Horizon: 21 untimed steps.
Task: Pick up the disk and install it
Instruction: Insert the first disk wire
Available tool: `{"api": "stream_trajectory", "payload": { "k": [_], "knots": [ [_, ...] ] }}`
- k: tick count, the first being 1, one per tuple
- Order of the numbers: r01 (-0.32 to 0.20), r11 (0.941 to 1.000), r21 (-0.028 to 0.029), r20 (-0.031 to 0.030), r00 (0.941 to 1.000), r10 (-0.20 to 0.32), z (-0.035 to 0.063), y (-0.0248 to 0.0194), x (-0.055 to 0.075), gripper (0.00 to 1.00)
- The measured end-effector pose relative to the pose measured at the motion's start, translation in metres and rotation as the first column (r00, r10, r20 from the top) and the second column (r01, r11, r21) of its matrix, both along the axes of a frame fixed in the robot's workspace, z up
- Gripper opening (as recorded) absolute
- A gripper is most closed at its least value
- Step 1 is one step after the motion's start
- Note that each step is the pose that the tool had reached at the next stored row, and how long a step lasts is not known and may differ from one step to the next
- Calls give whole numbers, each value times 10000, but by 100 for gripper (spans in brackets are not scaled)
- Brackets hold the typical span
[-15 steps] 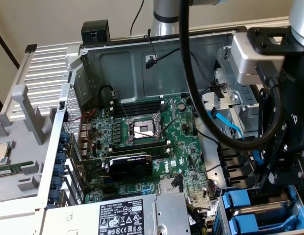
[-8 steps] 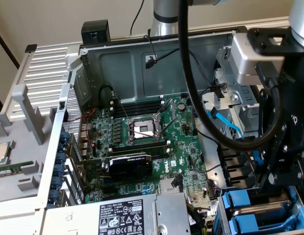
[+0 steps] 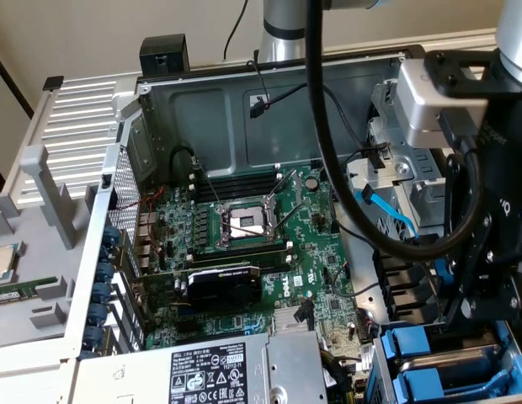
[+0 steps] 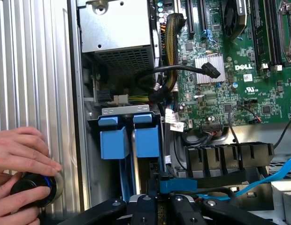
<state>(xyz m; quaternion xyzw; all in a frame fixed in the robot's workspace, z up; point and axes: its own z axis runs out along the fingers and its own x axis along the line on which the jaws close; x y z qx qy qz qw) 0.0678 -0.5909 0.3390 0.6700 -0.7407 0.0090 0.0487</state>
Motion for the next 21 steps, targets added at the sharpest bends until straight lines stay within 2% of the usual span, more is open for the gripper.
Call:
{"api": "stream_trajectory", "payload": {
  "k": [15, 21],
  "knots": [
    [26, 10000, -42, 93, 10000, -25, -10, 12, -15, 17],
    [38, 10000, -51, 113, 9999, -38, -14, 14, -23, 17]
  ]
}}
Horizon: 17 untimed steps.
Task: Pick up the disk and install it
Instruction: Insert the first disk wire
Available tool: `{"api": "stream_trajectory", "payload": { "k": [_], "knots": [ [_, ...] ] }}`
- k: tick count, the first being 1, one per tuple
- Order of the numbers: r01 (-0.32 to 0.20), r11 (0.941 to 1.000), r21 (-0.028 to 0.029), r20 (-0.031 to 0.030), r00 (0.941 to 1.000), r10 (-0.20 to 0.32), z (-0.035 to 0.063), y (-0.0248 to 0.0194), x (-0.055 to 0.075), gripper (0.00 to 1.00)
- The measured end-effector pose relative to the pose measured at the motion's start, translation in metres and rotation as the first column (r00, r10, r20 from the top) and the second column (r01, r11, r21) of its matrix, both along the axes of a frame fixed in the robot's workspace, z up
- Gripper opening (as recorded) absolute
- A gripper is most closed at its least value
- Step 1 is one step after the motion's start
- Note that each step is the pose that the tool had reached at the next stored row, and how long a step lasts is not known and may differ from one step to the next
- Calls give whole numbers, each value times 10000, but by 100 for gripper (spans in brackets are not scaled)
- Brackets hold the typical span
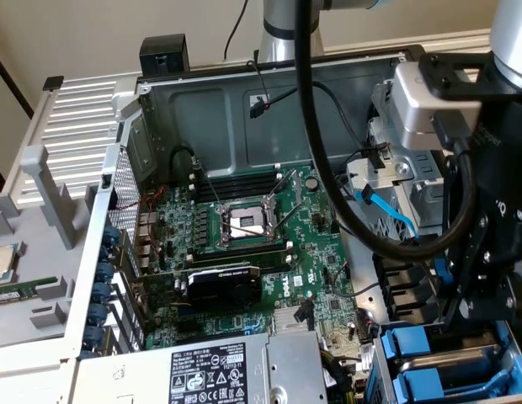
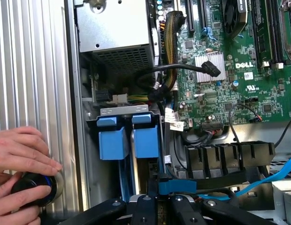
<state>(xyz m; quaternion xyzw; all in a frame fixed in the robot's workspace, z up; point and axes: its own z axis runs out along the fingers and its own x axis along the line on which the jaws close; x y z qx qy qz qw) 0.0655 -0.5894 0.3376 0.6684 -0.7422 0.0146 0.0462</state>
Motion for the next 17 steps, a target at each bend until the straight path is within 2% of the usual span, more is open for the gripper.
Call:
{"api": "stream_trajectory", "payload": {
  "k": [17],
  "knots": [
    [1, 10000, -1, 33, 10000, -1, -20, 3, -13, 17]
  ]
}}
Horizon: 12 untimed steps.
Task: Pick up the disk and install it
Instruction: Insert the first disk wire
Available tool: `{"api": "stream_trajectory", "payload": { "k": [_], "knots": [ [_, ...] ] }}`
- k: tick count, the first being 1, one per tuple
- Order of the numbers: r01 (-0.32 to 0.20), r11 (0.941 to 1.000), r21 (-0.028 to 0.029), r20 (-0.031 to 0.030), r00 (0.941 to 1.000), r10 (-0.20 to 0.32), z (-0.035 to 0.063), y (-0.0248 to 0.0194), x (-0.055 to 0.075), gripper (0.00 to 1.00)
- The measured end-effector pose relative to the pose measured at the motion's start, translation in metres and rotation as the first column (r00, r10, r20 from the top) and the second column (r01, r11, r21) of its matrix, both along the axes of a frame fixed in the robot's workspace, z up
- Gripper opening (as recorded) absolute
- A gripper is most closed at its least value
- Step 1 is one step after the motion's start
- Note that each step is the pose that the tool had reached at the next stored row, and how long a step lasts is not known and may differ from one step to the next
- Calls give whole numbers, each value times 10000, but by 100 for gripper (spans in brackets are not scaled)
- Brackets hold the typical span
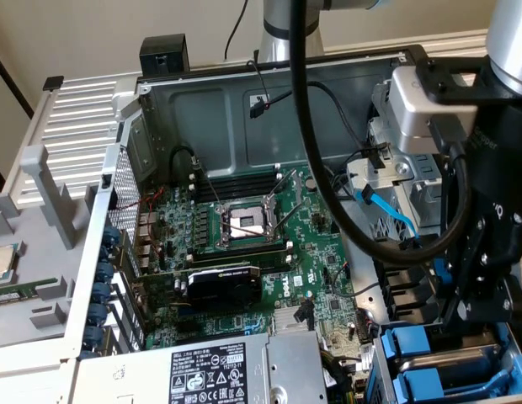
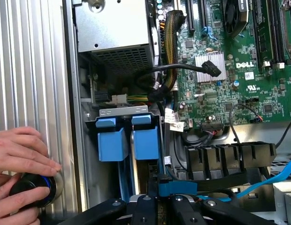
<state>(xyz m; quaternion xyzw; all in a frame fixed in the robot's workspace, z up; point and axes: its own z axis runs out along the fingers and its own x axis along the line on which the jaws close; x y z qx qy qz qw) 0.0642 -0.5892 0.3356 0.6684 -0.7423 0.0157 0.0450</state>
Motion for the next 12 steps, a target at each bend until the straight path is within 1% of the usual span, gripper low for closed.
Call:
{"api": "stream_trajectory", "payload": {
  "k": [8, 12],
  "knots": [
    [0, 10000, -1, 0, 10000, 0, -6, -11, 23, 17],
    [1, 10000, 0, 0, 10000, -1, -32, -12, 23, 17]
  ]
}}
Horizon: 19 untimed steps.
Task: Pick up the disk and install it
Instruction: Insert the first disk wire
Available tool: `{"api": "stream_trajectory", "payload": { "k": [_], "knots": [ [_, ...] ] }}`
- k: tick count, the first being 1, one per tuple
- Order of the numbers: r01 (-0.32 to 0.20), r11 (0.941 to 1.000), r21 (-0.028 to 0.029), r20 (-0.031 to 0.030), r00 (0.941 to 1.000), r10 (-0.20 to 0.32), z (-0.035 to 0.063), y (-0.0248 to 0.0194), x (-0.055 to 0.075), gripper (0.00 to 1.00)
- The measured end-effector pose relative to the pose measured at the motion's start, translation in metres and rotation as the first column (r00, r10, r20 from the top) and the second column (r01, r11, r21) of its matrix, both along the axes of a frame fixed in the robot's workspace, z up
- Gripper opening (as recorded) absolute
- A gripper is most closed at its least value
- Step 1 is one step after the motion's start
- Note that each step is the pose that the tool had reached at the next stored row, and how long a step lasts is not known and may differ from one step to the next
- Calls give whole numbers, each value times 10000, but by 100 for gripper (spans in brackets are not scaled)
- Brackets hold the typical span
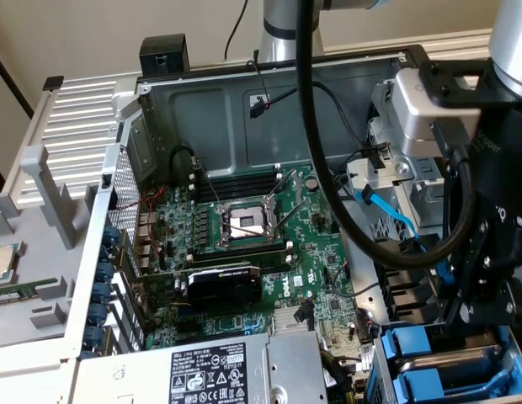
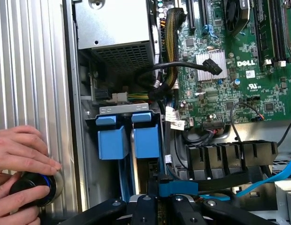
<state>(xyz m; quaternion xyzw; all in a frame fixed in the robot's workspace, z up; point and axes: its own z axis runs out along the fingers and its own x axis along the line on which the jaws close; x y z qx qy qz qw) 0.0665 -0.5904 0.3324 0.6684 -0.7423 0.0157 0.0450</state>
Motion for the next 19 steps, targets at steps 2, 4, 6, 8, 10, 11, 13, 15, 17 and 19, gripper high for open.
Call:
{"api": "stream_trajectory", "payload": {
  "k": [2, 4, 6, 8, 10, 11, 13, 15, 17, 19],
  "knots": [
    [0, 10000, -4, -1, 10000, 0, -9, 0, 0, 17],
    [1, 10000, -4, 0, 10000, -1, -14, -1, 0, 17],
    [1, 10000, -2, 0, 10000, -1, -17, -1, 0, 17],
    [0, 10000, -1, 0, 10000, 0, -17, 0, 0, 17],
    [0, 10000, 1, 1, 10000, 0, -17, 0, 0, 17],
    [-1, 10000, 1, 1, 10000, 1, -17, 0, 0, 17],
    [-5, 10000, 6, 2, 10000, 5, -15, 0, 3, 18],
    [0, 10000, -20, 0, 10000, 0, 17, 0, 0, 24],
    [-1, 10000, -63, 0, 10000, 1, 66, 6, 1, 31],
    [0, 9999, -115, 1, 10000, 0, 121, 12, 0, 31]
  ]
}}
